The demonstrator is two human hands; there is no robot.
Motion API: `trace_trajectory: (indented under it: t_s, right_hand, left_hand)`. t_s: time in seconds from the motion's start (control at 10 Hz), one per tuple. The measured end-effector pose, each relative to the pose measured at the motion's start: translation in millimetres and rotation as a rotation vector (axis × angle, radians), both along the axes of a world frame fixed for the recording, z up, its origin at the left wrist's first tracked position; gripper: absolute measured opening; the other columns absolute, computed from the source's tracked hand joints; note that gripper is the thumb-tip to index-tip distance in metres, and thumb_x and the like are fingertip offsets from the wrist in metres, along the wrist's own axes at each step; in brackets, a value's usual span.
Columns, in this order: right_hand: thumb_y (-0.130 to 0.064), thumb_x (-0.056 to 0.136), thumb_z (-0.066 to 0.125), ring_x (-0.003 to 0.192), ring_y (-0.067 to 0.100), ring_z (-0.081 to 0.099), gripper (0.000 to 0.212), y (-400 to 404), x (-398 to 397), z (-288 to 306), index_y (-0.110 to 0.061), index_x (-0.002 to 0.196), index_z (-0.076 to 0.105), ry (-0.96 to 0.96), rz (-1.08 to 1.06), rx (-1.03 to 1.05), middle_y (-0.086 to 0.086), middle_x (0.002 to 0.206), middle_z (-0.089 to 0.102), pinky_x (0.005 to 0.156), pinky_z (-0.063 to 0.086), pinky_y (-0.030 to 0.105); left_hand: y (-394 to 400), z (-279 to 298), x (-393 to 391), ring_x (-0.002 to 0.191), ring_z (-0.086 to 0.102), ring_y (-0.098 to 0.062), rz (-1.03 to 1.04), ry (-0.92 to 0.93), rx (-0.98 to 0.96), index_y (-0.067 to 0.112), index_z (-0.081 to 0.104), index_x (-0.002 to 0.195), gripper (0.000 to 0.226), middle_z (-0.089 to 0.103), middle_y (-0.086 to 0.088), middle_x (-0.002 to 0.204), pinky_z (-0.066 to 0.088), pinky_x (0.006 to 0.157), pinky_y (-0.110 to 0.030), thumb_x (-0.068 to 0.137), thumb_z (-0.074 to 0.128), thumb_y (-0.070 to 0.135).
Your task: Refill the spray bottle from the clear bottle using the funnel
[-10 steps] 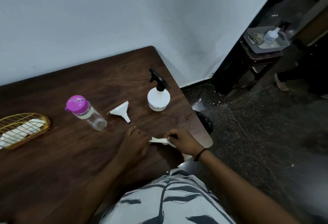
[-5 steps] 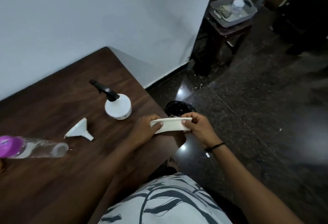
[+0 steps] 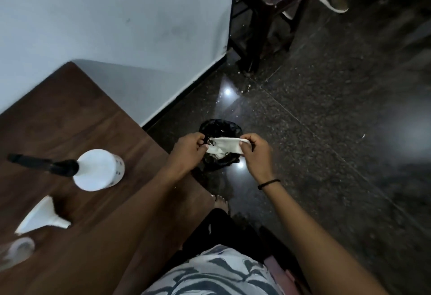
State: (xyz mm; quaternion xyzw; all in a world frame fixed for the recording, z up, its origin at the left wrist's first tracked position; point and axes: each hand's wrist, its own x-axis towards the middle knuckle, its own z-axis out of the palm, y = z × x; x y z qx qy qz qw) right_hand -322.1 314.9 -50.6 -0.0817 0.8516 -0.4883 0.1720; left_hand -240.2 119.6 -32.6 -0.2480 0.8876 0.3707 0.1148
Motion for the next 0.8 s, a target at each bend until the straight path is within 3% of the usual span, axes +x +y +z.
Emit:
trace_trajectory:
  t_s: [0.1,0.2,0.4,0.5,0.6,0.7,0.8]
  right_hand:
    - [-0.005,0.088,0.061,0.084,0.019,0.061,0.013,-12,-10,-29,-0.007,0.096,0.071,0.032,0.03,0.127,0.006,0.092,0.07,0.071,0.042,0.024]
    - [-0.007,0.089,0.057,0.085,0.021,0.062,0.015,-23,-20,-62,-0.01,0.096,0.071,-0.016,0.045,0.209,0.007,0.092,0.07,0.07,0.04,0.026]
    - [-0.008,0.086,0.053,0.084,0.028,0.062,0.014,-45,-38,-100,-0.009,0.09,0.067,-0.087,0.073,0.311,0.011,0.088,0.068,0.065,0.039,0.028]
    - [-0.004,0.086,0.052,0.087,0.03,0.063,0.015,-57,-46,-107,-0.005,0.088,0.067,-0.113,0.07,0.333,0.014,0.09,0.069,0.067,0.041,0.03]
    - [-0.004,0.088,0.055,0.096,0.033,0.062,0.018,-60,-50,-119,0.0,0.102,0.065,-0.217,0.115,0.401,0.02,0.101,0.067,0.07,0.036,0.027]
    - [-0.011,0.09,0.059,0.104,0.037,0.06,0.027,-54,-53,-122,-0.001,0.115,0.062,-0.315,0.156,0.48,0.021,0.112,0.064,0.076,0.043,0.034]
    - [-0.007,0.09,0.059,0.102,0.037,0.062,0.021,-49,-53,-120,-0.002,0.109,0.066,-0.358,0.148,0.485,0.02,0.11,0.067,0.075,0.043,0.031]
  left_hand:
    - [0,-8,-8,0.089,0.065,-0.026,-0.109,-0.061,-0.051,0.015,0.066,0.102,0.018,0.07,-0.004,0.097,0.052,0.076,-0.036,0.09,0.062,0.026]
    - [0,-12,-13,0.086,0.065,-0.026,-0.126,-0.104,-0.064,0.016,0.063,0.097,0.015,0.068,-0.002,0.092,0.052,0.074,-0.038,0.09,0.06,0.029]
    - [-4,-21,-23,0.092,0.062,-0.027,-0.192,-0.12,-0.134,0.014,0.063,0.107,0.022,0.065,-0.007,0.1,0.045,0.071,-0.033,0.092,0.058,0.03]
    - [-10,-26,-27,0.091,0.062,-0.027,-0.175,-0.098,-0.14,0.016,0.063,0.108,0.023,0.066,-0.006,0.1,0.051,0.075,-0.037,0.092,0.058,0.032]
    - [-15,-31,-26,0.091,0.063,-0.03,-0.18,-0.081,-0.162,0.015,0.063,0.112,0.029,0.066,-0.008,0.1,0.053,0.076,-0.043,0.091,0.057,0.034]
    - [-18,-30,-23,0.087,0.062,-0.033,-0.223,-0.093,-0.216,0.015,0.06,0.105,0.024,0.064,-0.009,0.096,0.051,0.072,-0.042,0.091,0.056,0.035]
    - [-19,-32,-22,0.089,0.062,-0.033,-0.217,-0.093,-0.256,0.016,0.06,0.105,0.024,0.065,-0.009,0.097,0.051,0.072,-0.041,0.092,0.056,0.035]
